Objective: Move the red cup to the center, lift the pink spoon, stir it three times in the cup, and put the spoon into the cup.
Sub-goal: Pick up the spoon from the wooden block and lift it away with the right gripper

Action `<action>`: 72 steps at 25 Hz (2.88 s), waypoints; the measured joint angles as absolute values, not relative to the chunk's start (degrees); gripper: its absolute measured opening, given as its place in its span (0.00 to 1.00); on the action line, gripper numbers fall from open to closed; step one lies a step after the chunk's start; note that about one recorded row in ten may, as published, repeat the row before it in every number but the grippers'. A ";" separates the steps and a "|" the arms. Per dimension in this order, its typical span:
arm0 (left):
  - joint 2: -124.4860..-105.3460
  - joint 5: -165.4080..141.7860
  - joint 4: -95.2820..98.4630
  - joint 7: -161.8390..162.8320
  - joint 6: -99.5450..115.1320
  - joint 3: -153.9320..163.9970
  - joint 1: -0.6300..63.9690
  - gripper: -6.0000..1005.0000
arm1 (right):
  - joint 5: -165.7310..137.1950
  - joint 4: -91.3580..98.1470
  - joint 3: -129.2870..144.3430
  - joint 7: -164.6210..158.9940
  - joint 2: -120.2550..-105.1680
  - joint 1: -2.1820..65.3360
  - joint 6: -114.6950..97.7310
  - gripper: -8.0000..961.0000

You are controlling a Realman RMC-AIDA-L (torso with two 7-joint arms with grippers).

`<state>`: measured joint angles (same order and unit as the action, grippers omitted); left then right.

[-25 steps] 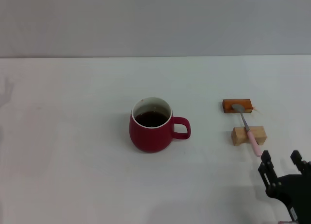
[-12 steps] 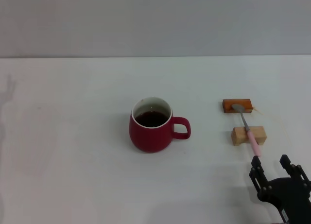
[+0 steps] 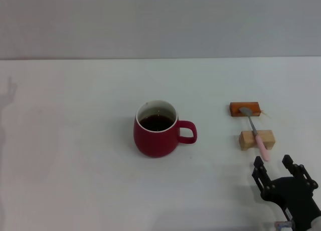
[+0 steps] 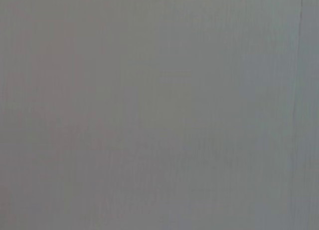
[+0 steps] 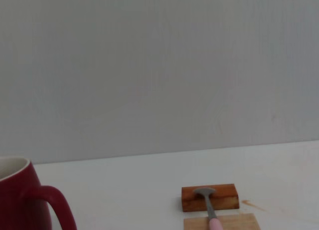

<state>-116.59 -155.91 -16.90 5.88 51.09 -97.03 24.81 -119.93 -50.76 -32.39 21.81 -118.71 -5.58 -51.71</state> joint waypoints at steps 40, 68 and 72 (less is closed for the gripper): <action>-116.78 -155.61 -16.43 4.48 50.81 -100.03 27.85 0.83 | -119.30 -48.68 -37.34 21.01 -117.85 2.06 -44.12 0.68; -116.93 -155.93 -16.45 4.48 51.02 -100.01 27.43 0.83 | -119.58 -48.69 -36.86 21.01 -118.33 0.74 -44.62 0.61; -116.98 -155.92 -16.64 4.48 51.17 -100.01 26.96 0.83 | -119.63 -48.78 -36.83 21.01 -118.35 0.73 -44.65 0.56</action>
<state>-116.98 -155.92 -16.64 4.48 51.18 -100.01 26.96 -119.63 -48.78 -36.83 21.01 -118.35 0.73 -44.65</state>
